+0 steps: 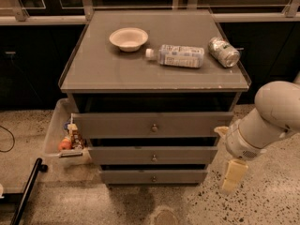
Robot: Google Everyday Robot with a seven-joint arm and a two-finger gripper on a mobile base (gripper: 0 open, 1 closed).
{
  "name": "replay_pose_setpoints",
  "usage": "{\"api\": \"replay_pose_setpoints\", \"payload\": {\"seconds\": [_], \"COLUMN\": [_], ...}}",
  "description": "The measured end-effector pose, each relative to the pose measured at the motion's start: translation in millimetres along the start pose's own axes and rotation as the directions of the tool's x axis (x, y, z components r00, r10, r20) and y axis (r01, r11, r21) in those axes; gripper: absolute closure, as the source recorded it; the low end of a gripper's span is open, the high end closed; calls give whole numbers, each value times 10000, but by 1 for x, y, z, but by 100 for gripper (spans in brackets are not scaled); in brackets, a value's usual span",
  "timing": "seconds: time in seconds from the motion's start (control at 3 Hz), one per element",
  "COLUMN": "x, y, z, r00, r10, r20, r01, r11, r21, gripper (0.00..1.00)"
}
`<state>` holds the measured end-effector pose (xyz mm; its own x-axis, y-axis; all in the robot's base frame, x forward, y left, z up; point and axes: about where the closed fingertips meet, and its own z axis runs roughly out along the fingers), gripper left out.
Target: Open middle drawer
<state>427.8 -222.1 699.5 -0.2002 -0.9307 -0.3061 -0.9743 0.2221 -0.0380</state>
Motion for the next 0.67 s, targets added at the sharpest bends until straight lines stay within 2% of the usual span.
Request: {"api": "replay_pose_setpoints", "payload": {"seconds": [0.33, 0.67], "x": [22, 39], "y": [-5, -19], "z": [50, 97], "r00": [9997, 9999], "r10": [237, 76], "r20": [-62, 107], "r01": [-239, -75], "r11": [9992, 9999], "r21": [-320, -105], "gripper": [0, 0]}}
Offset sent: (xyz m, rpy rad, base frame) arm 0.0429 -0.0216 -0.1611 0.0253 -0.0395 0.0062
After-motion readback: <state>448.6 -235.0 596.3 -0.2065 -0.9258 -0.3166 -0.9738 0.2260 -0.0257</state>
